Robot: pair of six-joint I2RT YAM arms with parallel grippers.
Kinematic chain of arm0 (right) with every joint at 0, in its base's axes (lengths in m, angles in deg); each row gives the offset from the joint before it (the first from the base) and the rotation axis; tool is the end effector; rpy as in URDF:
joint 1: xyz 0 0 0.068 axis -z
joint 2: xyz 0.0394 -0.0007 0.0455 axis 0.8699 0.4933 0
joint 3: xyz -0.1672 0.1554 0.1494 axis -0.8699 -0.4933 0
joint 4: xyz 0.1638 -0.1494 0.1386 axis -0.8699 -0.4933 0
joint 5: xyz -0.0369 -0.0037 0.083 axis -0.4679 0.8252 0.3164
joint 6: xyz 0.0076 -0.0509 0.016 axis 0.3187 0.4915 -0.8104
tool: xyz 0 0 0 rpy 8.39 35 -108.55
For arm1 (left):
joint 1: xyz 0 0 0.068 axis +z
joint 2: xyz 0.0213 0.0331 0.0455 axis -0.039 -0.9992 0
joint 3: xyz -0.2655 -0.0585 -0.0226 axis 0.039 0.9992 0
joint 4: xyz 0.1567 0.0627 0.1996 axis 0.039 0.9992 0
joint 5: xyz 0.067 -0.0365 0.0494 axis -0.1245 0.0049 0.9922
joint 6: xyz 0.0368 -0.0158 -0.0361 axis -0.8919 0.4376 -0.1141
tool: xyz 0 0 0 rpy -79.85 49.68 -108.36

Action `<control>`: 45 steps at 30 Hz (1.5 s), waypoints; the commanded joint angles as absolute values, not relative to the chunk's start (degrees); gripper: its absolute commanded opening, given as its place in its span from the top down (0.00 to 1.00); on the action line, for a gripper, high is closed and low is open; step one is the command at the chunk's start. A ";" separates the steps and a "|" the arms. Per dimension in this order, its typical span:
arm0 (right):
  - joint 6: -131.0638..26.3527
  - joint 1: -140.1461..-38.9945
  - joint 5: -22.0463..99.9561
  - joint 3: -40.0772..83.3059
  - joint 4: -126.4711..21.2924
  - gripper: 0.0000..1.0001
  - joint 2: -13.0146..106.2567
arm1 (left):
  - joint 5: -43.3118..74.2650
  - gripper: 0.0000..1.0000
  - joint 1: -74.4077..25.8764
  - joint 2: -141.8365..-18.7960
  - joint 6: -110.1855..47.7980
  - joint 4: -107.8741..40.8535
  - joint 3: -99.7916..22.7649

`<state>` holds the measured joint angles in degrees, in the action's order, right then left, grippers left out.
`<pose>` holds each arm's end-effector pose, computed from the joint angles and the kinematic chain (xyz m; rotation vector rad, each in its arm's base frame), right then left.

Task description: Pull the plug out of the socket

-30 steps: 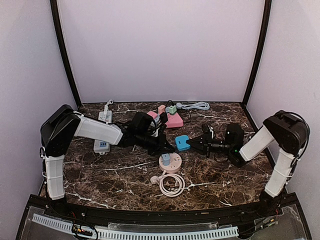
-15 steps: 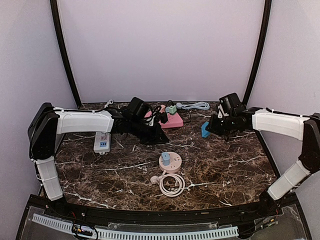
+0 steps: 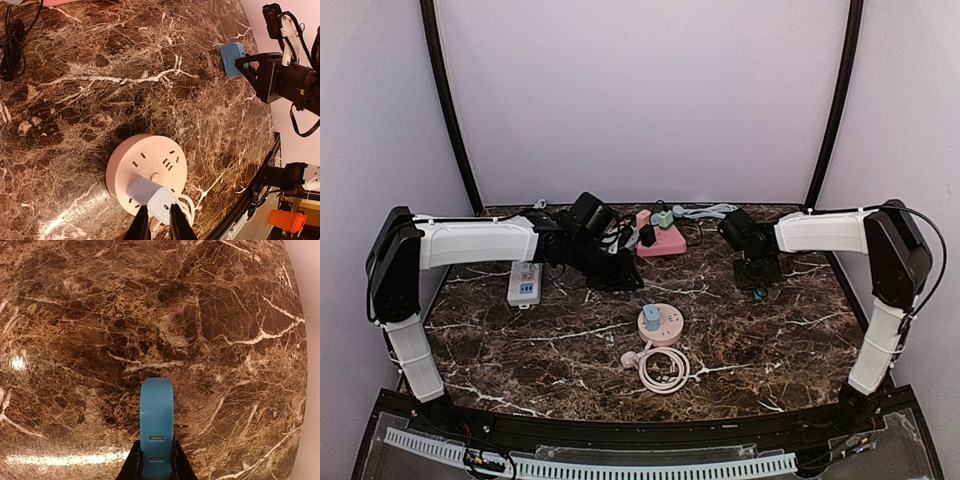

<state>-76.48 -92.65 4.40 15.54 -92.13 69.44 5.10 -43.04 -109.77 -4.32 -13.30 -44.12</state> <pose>0.3030 0.1718 0.1793 0.0571 2.6484 -0.3510 0.2797 -0.2986 0.2341 0.3275 2.5628 -1.0240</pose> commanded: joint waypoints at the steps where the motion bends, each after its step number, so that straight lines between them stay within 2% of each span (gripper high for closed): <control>1: -75.79 -94.69 -0.40 17.64 -95.29 0.94 71.91 | 6.77 0.85 -43.29 -105.60 -5.22 -11.37 -42.70; 14: -75.17 -96.80 8.13 15.32 -90.20 0.59 71.02 | 6.79 0.81 -43.29 -106.04 -4.41 -11.51 -41.74; 20: -74.85 -97.21 12.35 14.01 -88.03 0.53 68.34 | 7.13 0.80 -43.35 -106.13 -3.95 -10.90 -41.54; 24: -73.47 -97.74 21.45 11.58 -82.71 0.51 64.03 | 7.90 0.77 -43.86 -106.40 -3.63 -10.19 -41.51; 29: -74.47 -98.40 39.77 7.56 -73.44 0.58 59.92 | 9.82 0.68 -45.56 -108.01 -3.04 -8.37 -43.48; 36: -80.33 -99.57 57.73 2.65 -58.90 0.84 60.04 | 18.04 0.52 -49.22 -111.13 -5.27 -4.02 -48.49; 38: -81.90 -100.01 61.31 1.74 -55.83 0.88 61.00 | 18.95 0.47 -49.54 -111.41 -9.50 -4.00 -49.00; 43: -83.30 -100.43 64.91 0.21 -52.26 0.92 61.96 | 22.22 0.32 -49.69 -109.81 -26.41 -4.35 -48.16; 45: -83.31 -100.43 65.45 0.29 -52.21 0.93 62.74 | 21.83 0.30 -49.66 -108.89 -33.55 -5.28 -47.63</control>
<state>-81.77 -99.91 60.44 0.81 -57.47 61.50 19.07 -49.71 -111.71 -17.78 -5.91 -47.64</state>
